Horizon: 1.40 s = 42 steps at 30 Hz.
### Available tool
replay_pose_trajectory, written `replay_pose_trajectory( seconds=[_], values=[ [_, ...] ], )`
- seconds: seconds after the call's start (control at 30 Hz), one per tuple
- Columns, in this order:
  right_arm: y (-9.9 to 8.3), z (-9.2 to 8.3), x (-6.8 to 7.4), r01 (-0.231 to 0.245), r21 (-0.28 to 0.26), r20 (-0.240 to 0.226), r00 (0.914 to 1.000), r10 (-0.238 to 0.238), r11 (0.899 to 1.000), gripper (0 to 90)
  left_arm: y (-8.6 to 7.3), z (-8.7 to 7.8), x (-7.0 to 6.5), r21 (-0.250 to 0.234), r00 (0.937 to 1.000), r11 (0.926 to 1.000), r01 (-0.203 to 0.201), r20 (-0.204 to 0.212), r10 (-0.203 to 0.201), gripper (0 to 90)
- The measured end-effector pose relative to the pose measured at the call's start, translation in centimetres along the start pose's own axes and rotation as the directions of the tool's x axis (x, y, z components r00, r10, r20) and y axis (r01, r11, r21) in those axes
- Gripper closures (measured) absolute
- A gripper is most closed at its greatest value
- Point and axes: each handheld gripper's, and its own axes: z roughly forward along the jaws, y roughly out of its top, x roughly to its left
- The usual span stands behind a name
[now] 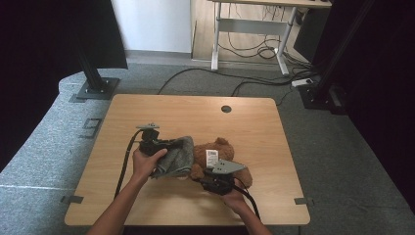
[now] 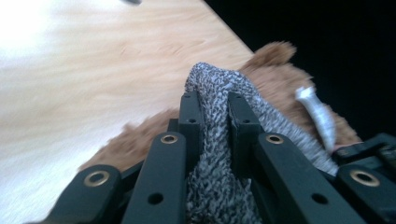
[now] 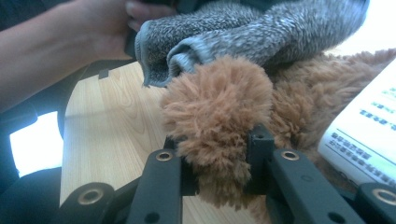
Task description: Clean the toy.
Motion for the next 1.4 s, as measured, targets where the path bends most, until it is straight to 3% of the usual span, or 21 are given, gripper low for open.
replay_pose_trajectory(
  seconds=[0.17, 0.3, 0.43, 0.6, 0.8, 0.9, 1.03, 1.1, 1.23, 1.4],
  values=[
    [0.0, 0.1, 0.0, 0.002, 0.001, 0.013, 0.9999, -0.002, 1.000, 72.7, -0.6, -1.4, 1.3, -0.022, 0.9991, 0.9993, 0.030, -0.028, -0.031, 78.1],
    [0.0, 0.1, -0.1, 0.001, -0.004, 0.024, 0.9997, -0.001, 1.000, 72.5, -0.8, -2.5, 1.8, -0.027, 0.9973, 0.9993, 0.025, -0.069, -0.027, 78.3],
    [0.1, 0.3, -0.2, 0.002, -0.013, 0.039, 0.9992, -0.002, 1.000, 72.2, -0.9, -3.2, 2.1, -0.052, 0.9981, 0.9976, 0.046, -0.038, -0.048, 78.3],
    [0.4, 0.6, -0.5, -0.002, -0.019, 0.058, 0.9983, 0.003, 1.000, 72.0, -0.4, -2.9, 1.1, -0.071, 0.9990, 0.9966, 0.042, 0.017, -0.041, 78.4],
    [0.7, 0.4, -0.2, -0.002, -0.019, 0.062, 0.9981, 0.003, 1.000, 66.7, -0.9, -1.8, 0.9, -0.037, 0.9997, 0.9991, 0.023, -0.009, -0.023, 78.3],
    [1.4, -0.6, 0.5, -0.006, -0.044, 0.076, 0.9971, 0.010, 0.999, 58.7, -1.3, -1.6, 1.1, -0.046, 0.9994, 0.9983, 0.035, -0.001, -0.035, 78.3],
    [2.5, -2.1, 0.6, -0.015, -0.043, 0.135, 0.9907, 0.020, 0.999, 55.4, -1.3, -1.6, 0.9, -0.043, 0.9997, 0.9989, 0.018, -0.016, -0.019, 78.4],
    [2.8, -2.9, 0.2, -0.039, -0.040, 0.164, 0.9854, 0.045, 0.998, 52.8, -1.3, -1.5, 0.8, -0.044, 0.9996, 0.9990, 0.011, -0.027, -0.012, 78.4],
    [3.1, -4.3, -0.8, -0.089, -0.037, 0.175, 0.9801, 0.094, 0.995, 43.5, -1.3, -1.4, 0.9, -0.047, 0.9994, 0.9987, 0.019, -0.028, -0.020, 78.4],
    [3.2, -6.4, -2.4, -0.141, -0.051, 0.193, 0.9700, 0.148, 0.989, 39.0, -1.2, -1.3, 1.0, -0.046, 0.9994, 0.9987, 0.020, -0.028, -0.022, 78.4]
  ],
)
